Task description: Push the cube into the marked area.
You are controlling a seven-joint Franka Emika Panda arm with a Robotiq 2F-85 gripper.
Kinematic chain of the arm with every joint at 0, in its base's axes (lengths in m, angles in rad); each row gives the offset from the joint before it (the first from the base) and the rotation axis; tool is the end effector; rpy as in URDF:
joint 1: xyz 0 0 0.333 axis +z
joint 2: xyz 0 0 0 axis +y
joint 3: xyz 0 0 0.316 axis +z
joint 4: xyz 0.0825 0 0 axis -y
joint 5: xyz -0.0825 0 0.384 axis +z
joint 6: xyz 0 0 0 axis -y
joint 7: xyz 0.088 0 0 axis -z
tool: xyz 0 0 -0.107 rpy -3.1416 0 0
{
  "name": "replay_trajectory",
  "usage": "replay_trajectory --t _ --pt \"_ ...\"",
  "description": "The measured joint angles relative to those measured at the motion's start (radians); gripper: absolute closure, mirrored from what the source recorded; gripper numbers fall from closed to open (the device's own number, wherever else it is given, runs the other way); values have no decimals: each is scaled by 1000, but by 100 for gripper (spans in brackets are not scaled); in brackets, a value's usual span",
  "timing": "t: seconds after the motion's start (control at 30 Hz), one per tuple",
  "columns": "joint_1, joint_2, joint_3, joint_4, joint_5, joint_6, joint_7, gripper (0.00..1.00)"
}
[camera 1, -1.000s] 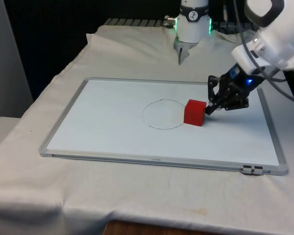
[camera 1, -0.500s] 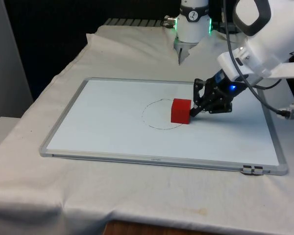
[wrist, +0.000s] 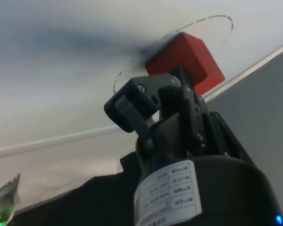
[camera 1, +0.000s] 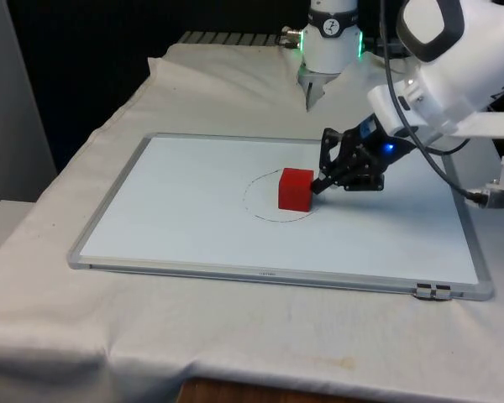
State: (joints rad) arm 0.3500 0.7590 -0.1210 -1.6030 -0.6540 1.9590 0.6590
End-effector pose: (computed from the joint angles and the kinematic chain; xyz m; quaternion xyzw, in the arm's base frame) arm 0.6467 0.1181 0.1733 0.9318 -0.0139 -0.0389 0.3605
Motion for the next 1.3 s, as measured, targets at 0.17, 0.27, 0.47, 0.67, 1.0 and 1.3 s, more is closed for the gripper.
replay_trajectory --t 0.17,0.27,0.47,0.67,1.0,1.3 --pt "1 0 0 11 -7 -24 1 100" --pt "4 -1 1 20 -16 -38 6 100" --pt "11 -16 13 32 -16 -66 16 100" --pt "17 -45 34 33 -16 -89 26 100" --pt "24 -81 67 57 -15 -136 28 100" --pt "23 -90 85 60 4 -122 38 100"
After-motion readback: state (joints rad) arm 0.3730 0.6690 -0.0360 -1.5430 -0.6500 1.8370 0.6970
